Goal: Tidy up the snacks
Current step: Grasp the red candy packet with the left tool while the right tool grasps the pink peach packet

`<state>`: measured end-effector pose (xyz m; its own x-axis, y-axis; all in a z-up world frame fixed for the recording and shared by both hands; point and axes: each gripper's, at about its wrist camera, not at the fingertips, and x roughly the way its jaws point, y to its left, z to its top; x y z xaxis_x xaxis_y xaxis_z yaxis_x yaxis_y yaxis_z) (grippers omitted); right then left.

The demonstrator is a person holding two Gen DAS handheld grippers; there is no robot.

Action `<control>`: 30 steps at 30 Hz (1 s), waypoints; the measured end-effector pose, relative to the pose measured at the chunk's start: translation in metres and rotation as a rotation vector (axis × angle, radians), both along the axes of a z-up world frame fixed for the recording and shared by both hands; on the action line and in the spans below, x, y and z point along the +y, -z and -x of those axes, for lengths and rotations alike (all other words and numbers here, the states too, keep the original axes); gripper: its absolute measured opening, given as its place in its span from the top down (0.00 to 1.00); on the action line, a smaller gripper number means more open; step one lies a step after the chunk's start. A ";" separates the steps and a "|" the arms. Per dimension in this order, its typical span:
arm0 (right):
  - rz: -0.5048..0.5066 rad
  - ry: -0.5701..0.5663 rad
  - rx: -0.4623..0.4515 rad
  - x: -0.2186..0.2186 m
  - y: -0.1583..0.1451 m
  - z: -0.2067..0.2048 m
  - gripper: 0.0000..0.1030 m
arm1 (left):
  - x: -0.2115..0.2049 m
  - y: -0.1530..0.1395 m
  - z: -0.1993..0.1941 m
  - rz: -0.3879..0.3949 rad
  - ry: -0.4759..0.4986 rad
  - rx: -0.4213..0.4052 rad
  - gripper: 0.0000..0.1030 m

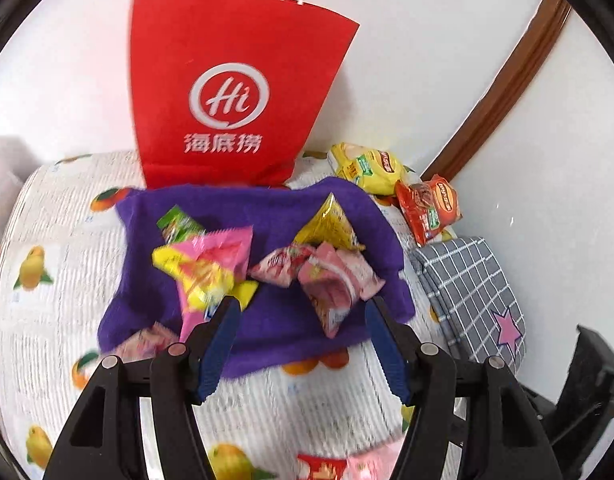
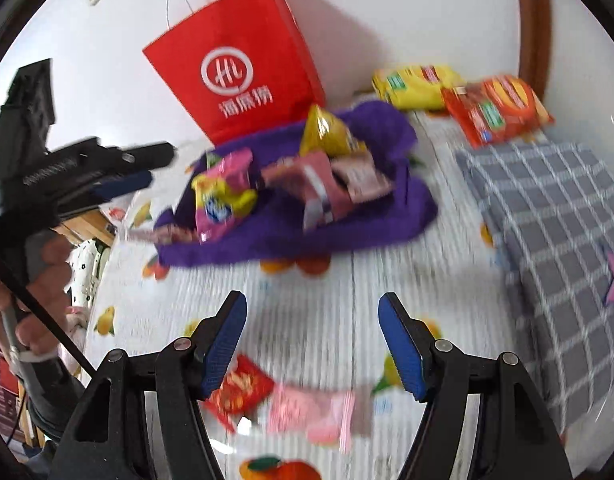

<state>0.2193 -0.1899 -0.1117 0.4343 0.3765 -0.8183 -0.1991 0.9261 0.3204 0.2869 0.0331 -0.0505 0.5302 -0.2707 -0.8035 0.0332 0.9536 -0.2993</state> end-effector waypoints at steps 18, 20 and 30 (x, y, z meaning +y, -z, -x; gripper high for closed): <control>0.099 0.033 0.124 0.033 0.080 0.058 0.27 | 0.041 0.056 0.120 0.021 -0.013 0.070 0.39; 0.135 0.026 0.092 0.039 0.079 0.061 0.23 | 0.046 0.060 0.124 0.022 -0.031 0.078 0.39; 0.312 0.009 -0.017 0.066 0.087 0.075 0.35 | 0.049 0.079 0.138 0.030 -0.030 0.108 0.39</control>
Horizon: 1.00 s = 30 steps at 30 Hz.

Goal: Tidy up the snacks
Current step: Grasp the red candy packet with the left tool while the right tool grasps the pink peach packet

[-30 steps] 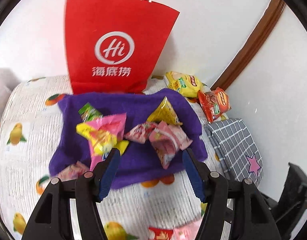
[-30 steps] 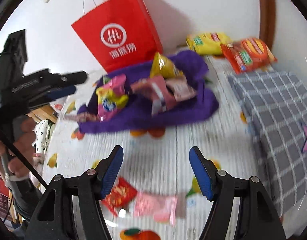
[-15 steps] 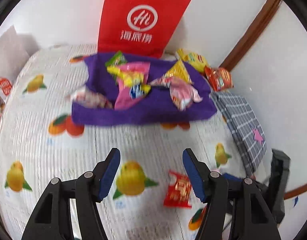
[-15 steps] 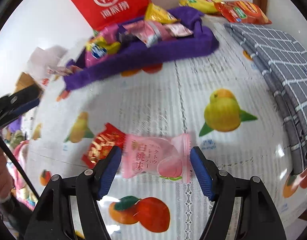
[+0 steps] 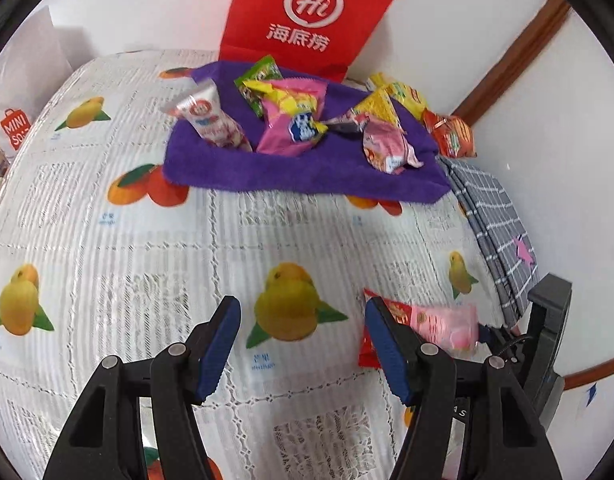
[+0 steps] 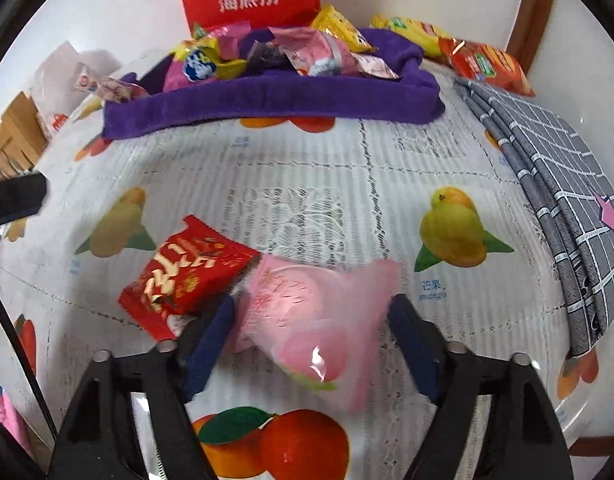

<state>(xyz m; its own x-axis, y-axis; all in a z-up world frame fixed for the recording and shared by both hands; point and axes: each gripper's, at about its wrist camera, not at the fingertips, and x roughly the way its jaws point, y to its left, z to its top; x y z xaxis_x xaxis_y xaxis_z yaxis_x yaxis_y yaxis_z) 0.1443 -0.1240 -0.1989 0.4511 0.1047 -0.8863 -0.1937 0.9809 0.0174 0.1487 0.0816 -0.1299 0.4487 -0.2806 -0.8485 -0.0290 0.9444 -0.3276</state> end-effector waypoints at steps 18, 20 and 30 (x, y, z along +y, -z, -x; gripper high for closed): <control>-0.193 0.095 -0.034 -0.063 -0.028 0.018 0.69 | -0.077 0.039 -0.006 -0.007 0.142 0.065 0.39; -0.201 0.101 -0.047 -0.071 -0.032 0.022 0.70 | -0.089 0.043 -0.008 -0.015 0.160 0.073 0.39; -0.187 0.113 -0.110 -0.101 -0.056 0.033 0.70 | -0.133 0.051 -0.003 -0.291 0.189 -0.005 0.60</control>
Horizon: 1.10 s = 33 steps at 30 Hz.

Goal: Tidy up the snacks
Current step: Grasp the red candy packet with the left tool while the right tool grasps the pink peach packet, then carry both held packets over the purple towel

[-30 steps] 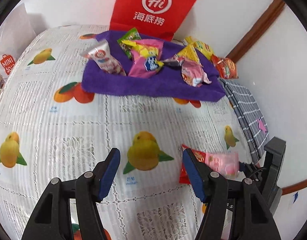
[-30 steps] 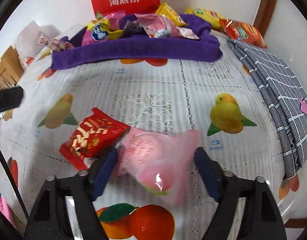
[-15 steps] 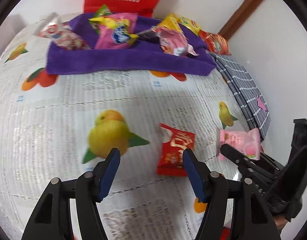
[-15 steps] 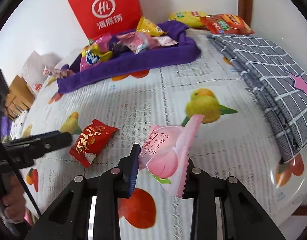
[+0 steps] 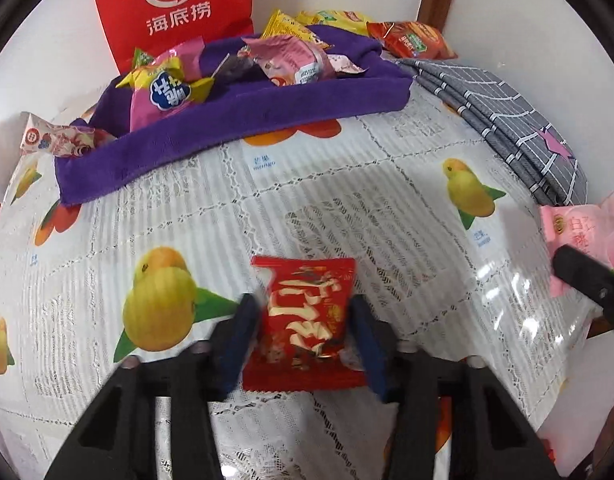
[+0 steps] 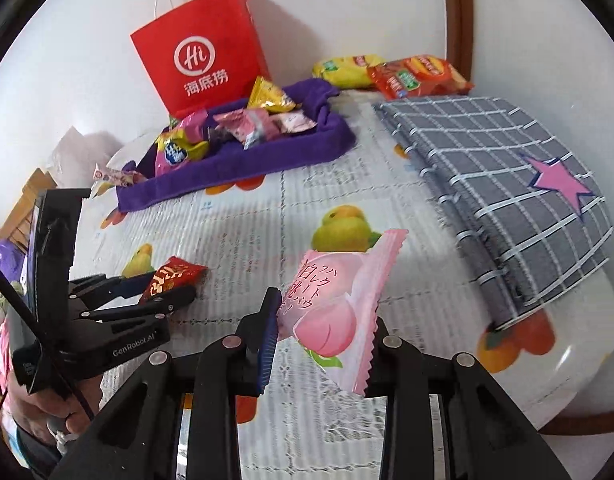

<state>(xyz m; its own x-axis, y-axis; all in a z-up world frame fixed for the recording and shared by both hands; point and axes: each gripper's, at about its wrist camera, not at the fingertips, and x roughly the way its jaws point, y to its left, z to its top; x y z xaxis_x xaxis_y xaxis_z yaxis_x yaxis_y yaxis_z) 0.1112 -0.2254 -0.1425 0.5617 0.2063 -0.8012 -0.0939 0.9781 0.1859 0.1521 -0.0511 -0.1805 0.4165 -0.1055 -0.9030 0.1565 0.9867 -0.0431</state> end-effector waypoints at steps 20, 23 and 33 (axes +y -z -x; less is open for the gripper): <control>0.005 -0.036 -0.031 0.026 -0.033 -0.032 0.70 | 0.156 -0.061 -0.021 0.192 -0.328 -0.083 0.65; 0.004 -0.034 -0.025 0.032 -0.037 -0.045 0.70 | 0.177 -0.068 -0.031 0.195 -0.370 -0.100 0.65; 0.007 -0.050 -0.006 0.053 -0.041 -0.087 0.70 | 0.207 -0.061 -0.064 0.214 -0.407 -0.099 0.65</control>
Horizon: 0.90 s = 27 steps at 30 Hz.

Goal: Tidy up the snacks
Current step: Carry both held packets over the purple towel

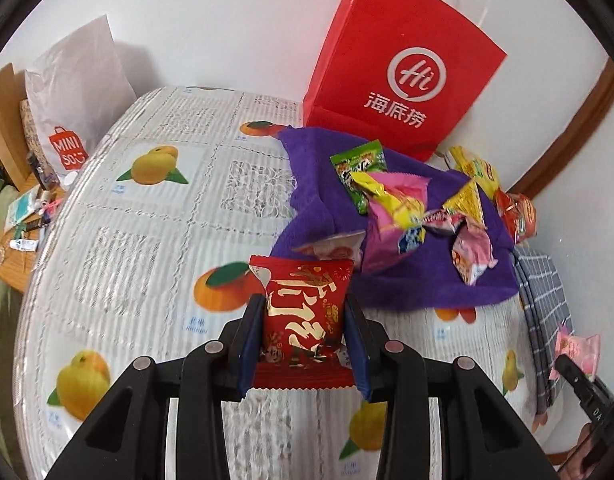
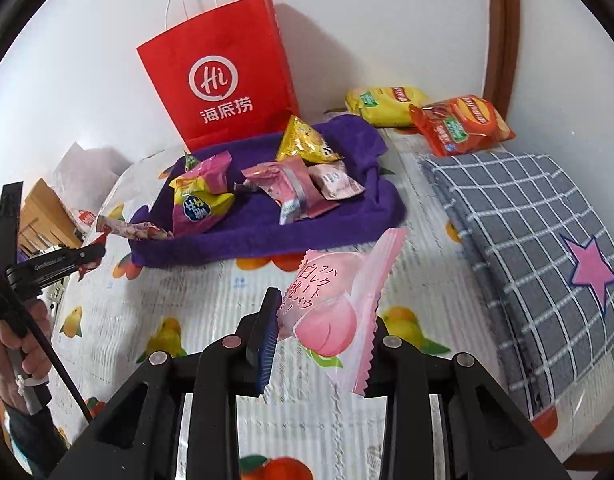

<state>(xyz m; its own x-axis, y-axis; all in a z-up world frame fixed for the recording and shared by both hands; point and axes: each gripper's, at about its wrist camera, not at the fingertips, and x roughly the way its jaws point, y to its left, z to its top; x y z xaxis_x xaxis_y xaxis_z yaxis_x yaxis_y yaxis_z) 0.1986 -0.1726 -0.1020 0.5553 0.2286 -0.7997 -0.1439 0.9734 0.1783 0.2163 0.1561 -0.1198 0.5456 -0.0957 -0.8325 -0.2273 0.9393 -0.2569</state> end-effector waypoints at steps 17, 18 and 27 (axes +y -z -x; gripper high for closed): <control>-0.038 -0.082 -0.006 0.030 -0.005 -0.099 0.70 | -0.024 -0.011 -0.101 -0.035 0.049 -0.014 0.65; -0.041 -0.085 -0.014 0.032 -0.009 -0.106 0.70 | -0.027 -0.012 -0.106 -0.037 0.052 -0.012 0.65; -0.070 -0.140 -0.049 0.056 -0.034 -0.157 0.70 | -0.051 -0.013 -0.144 -0.007 0.088 -0.002 0.65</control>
